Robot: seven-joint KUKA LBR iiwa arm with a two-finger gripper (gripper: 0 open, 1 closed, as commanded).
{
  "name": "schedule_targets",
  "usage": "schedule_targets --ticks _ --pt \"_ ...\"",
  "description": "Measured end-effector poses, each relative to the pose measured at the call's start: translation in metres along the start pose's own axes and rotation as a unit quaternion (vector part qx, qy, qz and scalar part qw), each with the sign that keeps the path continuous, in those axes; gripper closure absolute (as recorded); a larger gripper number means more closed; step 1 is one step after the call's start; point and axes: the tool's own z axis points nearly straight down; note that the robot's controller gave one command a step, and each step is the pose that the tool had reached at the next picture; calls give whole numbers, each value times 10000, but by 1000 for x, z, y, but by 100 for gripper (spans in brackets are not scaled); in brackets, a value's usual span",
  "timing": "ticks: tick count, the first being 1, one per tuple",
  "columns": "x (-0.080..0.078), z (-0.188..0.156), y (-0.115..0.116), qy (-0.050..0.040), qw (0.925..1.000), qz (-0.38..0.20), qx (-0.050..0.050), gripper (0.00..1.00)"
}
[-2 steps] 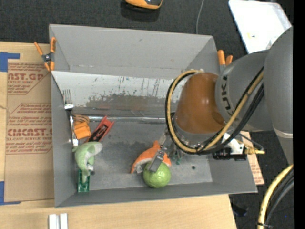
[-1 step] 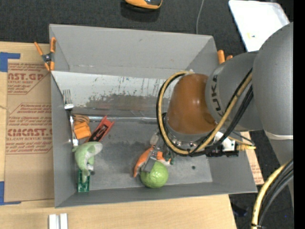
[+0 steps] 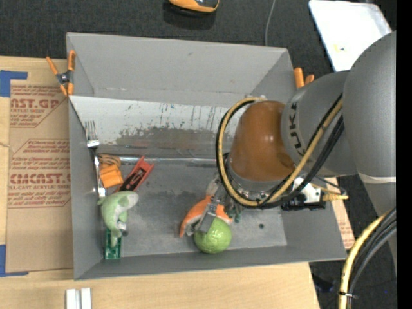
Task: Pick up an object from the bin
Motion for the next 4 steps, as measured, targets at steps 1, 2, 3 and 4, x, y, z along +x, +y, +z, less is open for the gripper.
schedule_targets --ticks 1,2,3,4 --pt "11 40 3 -23 9913 1318 -31 100" --pt "11 40 3 -22 9913 1318 -32 100" --pt "7 -22 -3 13 9911 1328 -7 100" --pt "-2 -74 14 -4 9921 1253 -25 100"
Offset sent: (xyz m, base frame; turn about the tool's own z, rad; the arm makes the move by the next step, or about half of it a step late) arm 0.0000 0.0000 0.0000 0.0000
